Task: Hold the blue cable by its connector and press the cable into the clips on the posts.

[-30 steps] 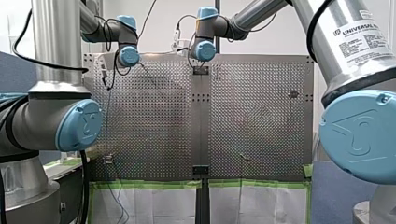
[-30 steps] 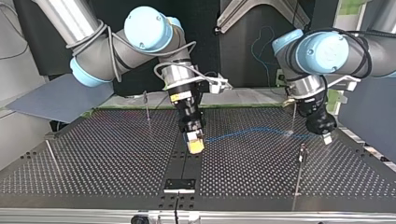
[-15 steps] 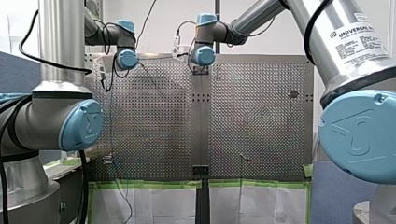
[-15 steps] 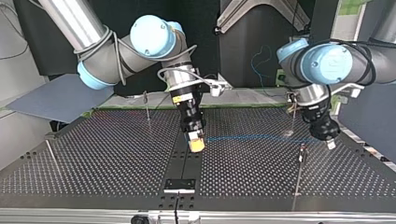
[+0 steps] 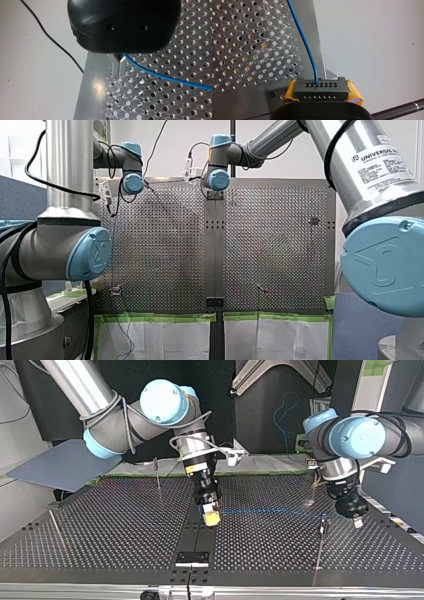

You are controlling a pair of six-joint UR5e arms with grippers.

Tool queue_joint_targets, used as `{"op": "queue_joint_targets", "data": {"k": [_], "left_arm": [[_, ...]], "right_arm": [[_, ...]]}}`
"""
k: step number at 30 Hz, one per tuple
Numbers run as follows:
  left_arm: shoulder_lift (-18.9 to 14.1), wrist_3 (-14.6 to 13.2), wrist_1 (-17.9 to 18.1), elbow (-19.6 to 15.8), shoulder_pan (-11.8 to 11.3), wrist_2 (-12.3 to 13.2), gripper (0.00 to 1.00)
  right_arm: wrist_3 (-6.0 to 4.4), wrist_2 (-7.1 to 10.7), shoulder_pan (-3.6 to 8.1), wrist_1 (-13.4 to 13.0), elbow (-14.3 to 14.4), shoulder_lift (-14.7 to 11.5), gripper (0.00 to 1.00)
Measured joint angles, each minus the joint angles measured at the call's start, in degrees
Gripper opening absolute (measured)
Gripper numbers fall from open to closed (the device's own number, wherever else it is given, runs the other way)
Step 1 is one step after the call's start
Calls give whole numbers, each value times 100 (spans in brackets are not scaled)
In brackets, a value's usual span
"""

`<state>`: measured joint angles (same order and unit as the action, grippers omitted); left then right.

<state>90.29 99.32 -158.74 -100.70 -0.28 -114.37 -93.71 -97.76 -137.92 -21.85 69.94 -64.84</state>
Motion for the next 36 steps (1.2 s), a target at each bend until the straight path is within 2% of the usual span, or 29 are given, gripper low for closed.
{"op": "queue_joint_targets", "data": {"k": [4,15,24,31,36], "left_arm": [[25,5,47,65,-67,85,0],[136,141,169,205,-290,563,0],[357,316,196,485,-329,836,0],[702,433,230,629,-396,902,0],[797,514,294,642,-472,1015,0]], "right_arm": [[0,-5,15,1,-1,5,0],[0,-22,72,3,-2,23,0],[1,-48,217,3,-10,62,0],[11,-12,332,-2,-93,247,0],[19,50,396,-7,-160,345,0]]}}
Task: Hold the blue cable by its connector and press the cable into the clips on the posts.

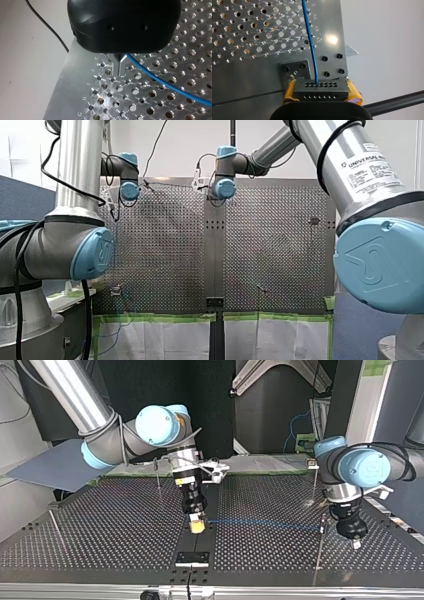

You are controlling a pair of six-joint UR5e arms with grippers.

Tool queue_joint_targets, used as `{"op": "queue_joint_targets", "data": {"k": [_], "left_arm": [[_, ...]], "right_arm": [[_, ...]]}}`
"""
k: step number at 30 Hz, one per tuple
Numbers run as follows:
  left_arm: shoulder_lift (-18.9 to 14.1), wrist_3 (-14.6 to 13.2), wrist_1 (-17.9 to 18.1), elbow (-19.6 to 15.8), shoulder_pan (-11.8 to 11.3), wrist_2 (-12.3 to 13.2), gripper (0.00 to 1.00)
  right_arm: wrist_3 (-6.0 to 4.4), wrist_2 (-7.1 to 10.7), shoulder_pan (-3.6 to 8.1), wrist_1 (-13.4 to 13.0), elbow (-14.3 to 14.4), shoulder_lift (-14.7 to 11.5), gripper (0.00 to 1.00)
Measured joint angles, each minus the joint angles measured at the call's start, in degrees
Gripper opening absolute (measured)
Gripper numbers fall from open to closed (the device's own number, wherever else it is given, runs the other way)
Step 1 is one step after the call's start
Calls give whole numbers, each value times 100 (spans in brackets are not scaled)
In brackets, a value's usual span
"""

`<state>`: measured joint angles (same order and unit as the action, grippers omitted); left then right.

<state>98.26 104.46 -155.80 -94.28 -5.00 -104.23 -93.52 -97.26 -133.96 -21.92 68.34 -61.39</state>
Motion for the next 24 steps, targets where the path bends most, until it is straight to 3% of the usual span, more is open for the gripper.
{"op": "queue_joint_targets", "data": {"k": [9,24], "left_arm": [[22,287,198,83,-41,246,0],[124,422,219,160,-87,334,3]], "right_arm": [[-5,107,130,68,-264,175,0],[-18,288,154,663,-1022,723,0]]}}
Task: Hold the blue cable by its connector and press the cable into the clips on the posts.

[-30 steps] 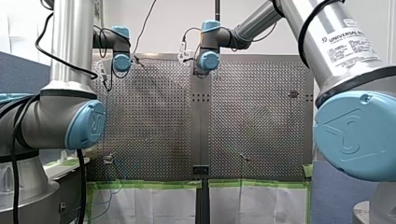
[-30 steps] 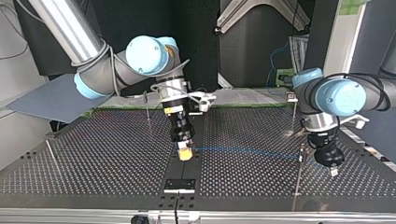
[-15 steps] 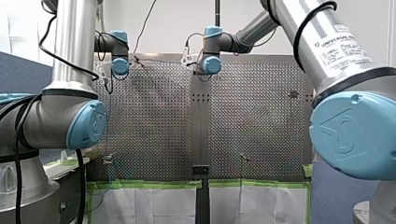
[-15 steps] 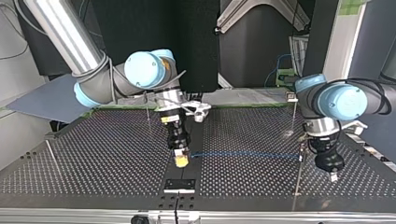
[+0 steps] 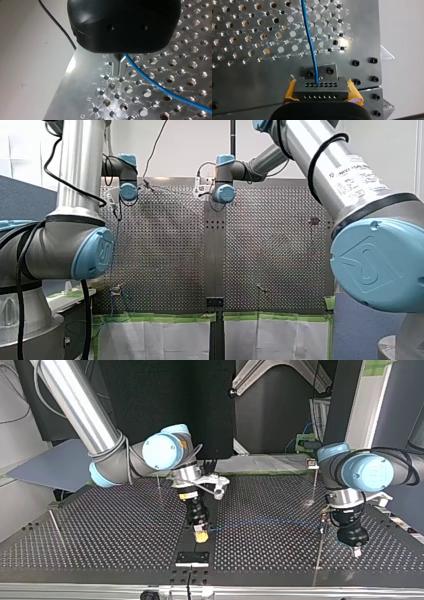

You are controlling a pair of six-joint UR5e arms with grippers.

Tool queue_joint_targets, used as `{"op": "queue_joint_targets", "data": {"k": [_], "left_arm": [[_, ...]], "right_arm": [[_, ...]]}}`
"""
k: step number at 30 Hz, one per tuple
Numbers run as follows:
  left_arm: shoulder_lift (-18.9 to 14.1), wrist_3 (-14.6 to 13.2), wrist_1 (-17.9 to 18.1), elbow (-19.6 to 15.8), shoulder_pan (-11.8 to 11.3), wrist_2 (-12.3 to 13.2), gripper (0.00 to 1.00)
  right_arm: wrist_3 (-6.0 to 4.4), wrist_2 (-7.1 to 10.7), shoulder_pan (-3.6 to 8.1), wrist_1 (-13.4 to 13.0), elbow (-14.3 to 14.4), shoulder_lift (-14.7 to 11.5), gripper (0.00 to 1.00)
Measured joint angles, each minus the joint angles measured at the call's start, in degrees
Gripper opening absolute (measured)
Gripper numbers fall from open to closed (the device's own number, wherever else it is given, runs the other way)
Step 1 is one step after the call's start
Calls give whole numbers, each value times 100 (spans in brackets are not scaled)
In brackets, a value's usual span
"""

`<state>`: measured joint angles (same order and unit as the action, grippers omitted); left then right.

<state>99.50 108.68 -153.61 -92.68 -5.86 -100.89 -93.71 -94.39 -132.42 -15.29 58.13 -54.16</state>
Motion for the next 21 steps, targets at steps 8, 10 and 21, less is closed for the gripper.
{"op": "queue_joint_targets", "data": {"k": [8,10,21], "left_arm": [[2,110,25,-2,-7,108,65],[2,203,14,-7,-5,173,68],[-3,379,-282,-9,4,317,100]], "right_arm": [[3,48,-20,102,-436,45,0],[8,54,-19,123,-481,47,0],[25,94,8,180,-511,50,0]]}}
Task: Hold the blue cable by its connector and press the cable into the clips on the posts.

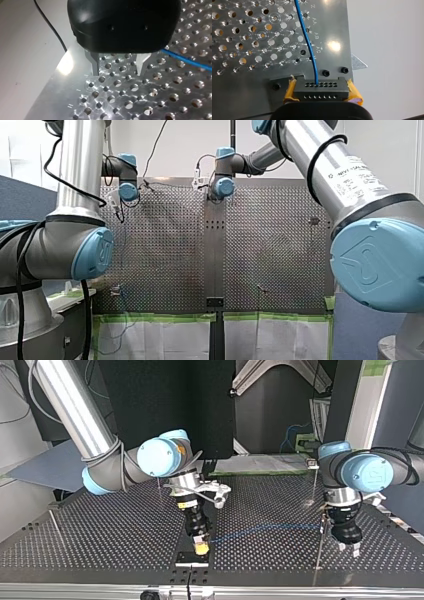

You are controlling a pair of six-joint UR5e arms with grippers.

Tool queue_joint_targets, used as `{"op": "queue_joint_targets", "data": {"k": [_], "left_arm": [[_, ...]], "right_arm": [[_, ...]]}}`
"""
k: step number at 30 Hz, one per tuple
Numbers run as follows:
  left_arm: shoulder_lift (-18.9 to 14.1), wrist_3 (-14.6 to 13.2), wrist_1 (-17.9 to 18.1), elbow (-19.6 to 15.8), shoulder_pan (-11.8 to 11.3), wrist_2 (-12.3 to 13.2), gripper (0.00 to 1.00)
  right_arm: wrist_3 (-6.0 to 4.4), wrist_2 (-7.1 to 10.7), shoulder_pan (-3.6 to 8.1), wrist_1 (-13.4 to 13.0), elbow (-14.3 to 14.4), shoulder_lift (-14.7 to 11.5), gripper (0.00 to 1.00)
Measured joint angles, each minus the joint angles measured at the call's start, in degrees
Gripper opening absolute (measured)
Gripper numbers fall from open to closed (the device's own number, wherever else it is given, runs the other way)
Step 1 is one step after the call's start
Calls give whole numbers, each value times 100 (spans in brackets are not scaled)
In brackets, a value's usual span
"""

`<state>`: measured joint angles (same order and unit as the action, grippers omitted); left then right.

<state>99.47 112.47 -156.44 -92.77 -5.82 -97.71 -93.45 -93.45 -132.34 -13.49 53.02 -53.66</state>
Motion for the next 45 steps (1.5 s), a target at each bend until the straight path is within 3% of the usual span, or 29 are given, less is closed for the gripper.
{"op": "queue_joint_targets", "data": {"k": [11,24,33,40,45], "left_arm": [[-153,-108,-506,-66,130,-166,100],[-849,-134,-1114,-746,174,274,100],[-1394,-156,-1358,-1291,163,325,100],[-1812,-435,-1548,-1703,197,573,100],[-2098,-716,-1791,-1685,204,638,100]], "right_arm": [[9,1,-1,26,2,7,0],[18,1,-62,77,3,8,0],[53,1,-83,210,3,8,0],[59,1,-92,249,5,8,0],[61,1,-90,262,5,8,0]]}}
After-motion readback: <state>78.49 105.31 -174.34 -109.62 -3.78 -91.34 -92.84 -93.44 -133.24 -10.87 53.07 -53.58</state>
